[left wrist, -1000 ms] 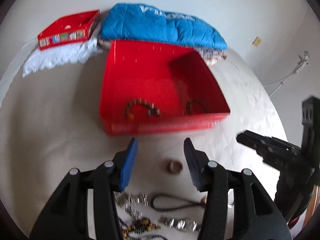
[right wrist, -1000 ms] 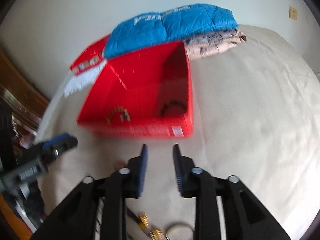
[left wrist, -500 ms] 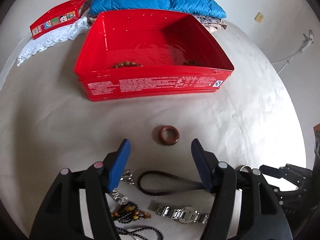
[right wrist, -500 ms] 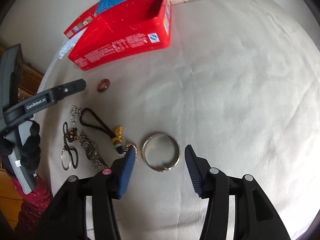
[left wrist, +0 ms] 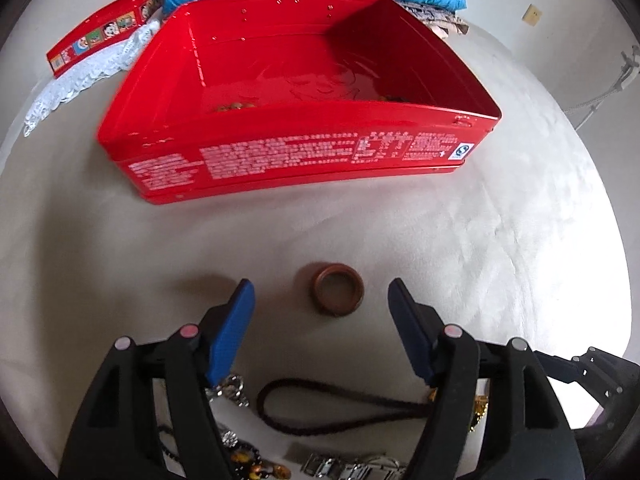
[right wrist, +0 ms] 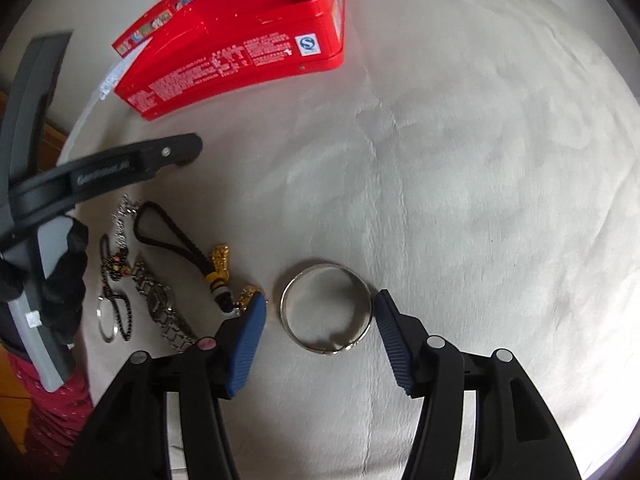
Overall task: Organize jewelry
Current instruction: 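Grasp the brown wooden ring with the left tool while the right tool grasps the silver bangle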
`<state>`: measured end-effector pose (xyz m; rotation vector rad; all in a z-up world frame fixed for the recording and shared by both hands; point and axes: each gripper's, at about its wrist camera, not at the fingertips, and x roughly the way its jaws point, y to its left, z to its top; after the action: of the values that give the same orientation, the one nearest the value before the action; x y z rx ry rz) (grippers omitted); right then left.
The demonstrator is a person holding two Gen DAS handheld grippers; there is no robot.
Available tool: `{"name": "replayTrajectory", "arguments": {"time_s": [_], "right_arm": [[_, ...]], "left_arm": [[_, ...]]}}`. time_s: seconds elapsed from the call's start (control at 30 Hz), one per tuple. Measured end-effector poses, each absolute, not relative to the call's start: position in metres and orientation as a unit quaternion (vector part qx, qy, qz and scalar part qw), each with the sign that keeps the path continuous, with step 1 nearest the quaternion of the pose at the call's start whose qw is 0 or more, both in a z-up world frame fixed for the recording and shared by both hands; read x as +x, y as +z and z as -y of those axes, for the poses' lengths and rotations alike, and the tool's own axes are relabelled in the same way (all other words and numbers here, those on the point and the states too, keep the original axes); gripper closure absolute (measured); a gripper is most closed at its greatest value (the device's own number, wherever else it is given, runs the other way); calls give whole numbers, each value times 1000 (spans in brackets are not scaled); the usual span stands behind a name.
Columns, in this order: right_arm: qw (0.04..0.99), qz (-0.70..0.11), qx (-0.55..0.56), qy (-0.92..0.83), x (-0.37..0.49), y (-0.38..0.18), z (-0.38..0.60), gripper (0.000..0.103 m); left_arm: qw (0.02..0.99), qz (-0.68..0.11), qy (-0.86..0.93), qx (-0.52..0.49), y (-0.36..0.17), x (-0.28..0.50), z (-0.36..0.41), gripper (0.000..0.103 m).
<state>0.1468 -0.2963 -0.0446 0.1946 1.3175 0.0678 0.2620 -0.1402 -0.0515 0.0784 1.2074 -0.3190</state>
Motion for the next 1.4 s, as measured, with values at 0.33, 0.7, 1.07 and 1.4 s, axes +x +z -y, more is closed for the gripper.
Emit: {"name": "replayTrajectory", "arguments": {"time_s": [0.33,0.7,1.07,1.4], "right_arm": [[800,-597,62,14,153,-44,294,54],[810,-579,90,2,179,-40,312,54],[813,-576,85,3,186,-46,303,54],[815,-573,84,5,184,-46,304,54]], "left_arm": [[812,-561,-152,63,-57,261,147,52],[804,-570,-164,43,-53,265,137,74],[802,-569,-178,45,-47,262,140,71],[807,-559,-183,50,-46,261,145,51]]}}
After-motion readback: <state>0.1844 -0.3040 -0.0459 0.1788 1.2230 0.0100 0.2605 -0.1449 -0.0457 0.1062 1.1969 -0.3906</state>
